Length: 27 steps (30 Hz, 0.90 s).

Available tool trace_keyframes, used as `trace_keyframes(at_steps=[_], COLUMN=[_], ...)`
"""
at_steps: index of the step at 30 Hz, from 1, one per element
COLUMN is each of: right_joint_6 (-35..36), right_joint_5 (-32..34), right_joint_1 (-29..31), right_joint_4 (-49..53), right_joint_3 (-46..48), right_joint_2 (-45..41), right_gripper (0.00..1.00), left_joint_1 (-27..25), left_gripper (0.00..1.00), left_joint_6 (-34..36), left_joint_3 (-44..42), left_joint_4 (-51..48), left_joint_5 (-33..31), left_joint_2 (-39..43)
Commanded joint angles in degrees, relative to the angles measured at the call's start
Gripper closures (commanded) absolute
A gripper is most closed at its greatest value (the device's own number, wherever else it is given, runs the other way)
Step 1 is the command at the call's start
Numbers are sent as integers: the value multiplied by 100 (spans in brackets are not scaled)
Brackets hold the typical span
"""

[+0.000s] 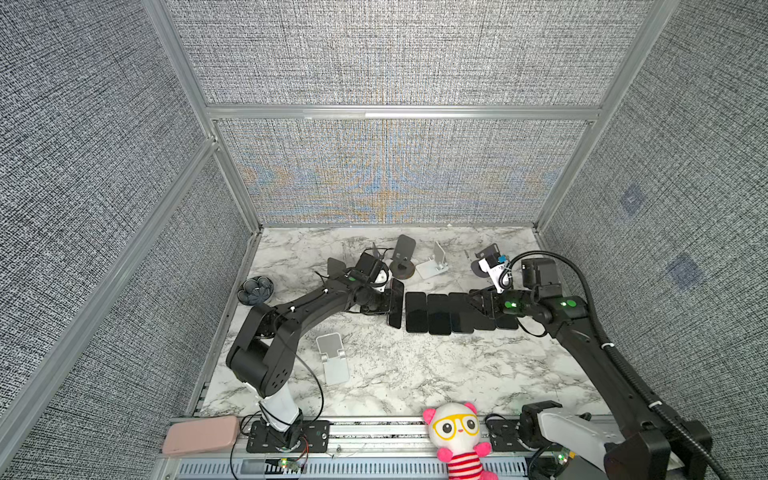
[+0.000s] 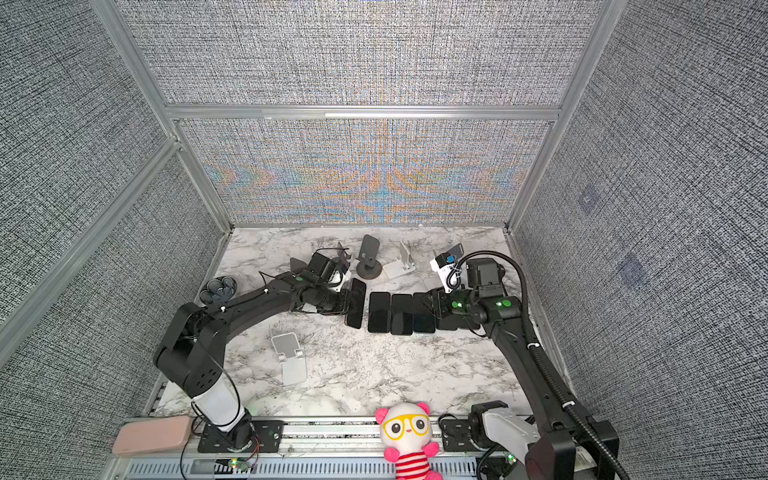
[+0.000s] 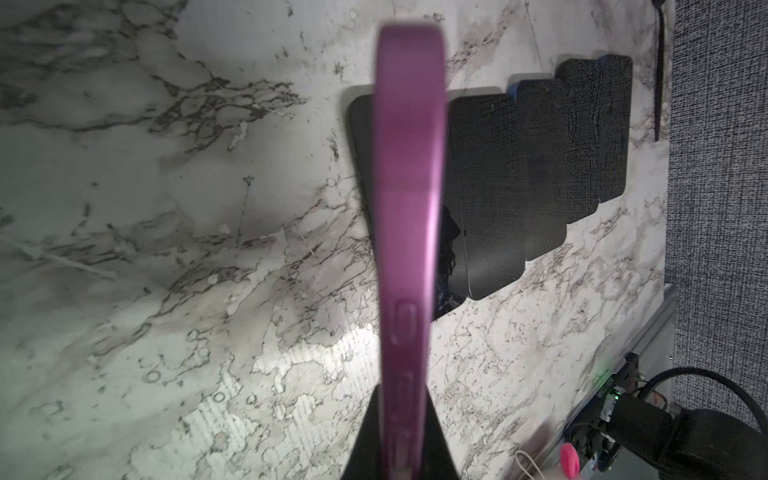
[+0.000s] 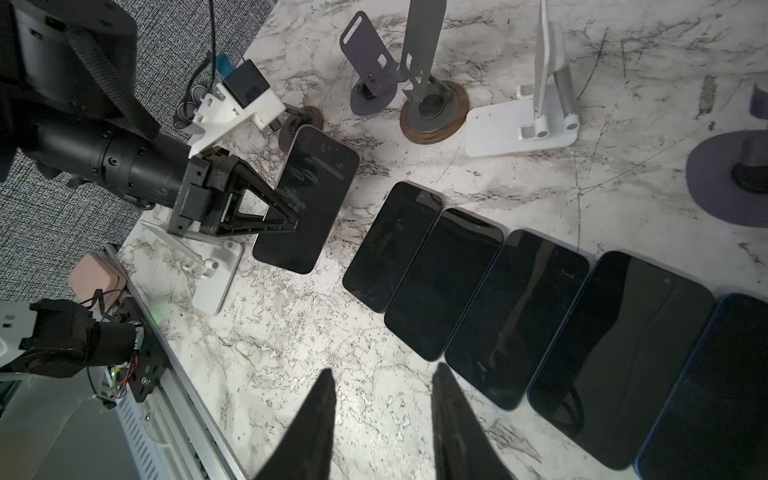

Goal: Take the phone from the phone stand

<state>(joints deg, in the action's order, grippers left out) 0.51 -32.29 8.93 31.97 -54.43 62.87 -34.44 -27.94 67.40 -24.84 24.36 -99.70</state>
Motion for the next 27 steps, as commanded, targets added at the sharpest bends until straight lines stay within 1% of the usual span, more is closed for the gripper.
trace_keyframes(at_steps=[1,6,14,25,27], right_joint_6=[96,173,227,228,221], right_joint_5=[174,236,355,366,349], right_joint_1=[-24,-31,-49,-58,-62], right_joint_4=[111,193,231,188,158], right_joint_3=[-31,-28,-6,38,55], right_joint_2=[40,88,100,100,102], right_gripper=[66,66,66,66,66], left_joint_1=[-1,-9,103,121,126], left_gripper=[100,100,100,100,98], left_joint_6=[184,35,-488,-721,-737], left_joint_3=[68,165,250,304,318], left_joint_4=[221,228,224,367,340], left_joint_5=[152,132,212,294,262], left_joint_2=[-196,-419,-773,-1051,-1085])
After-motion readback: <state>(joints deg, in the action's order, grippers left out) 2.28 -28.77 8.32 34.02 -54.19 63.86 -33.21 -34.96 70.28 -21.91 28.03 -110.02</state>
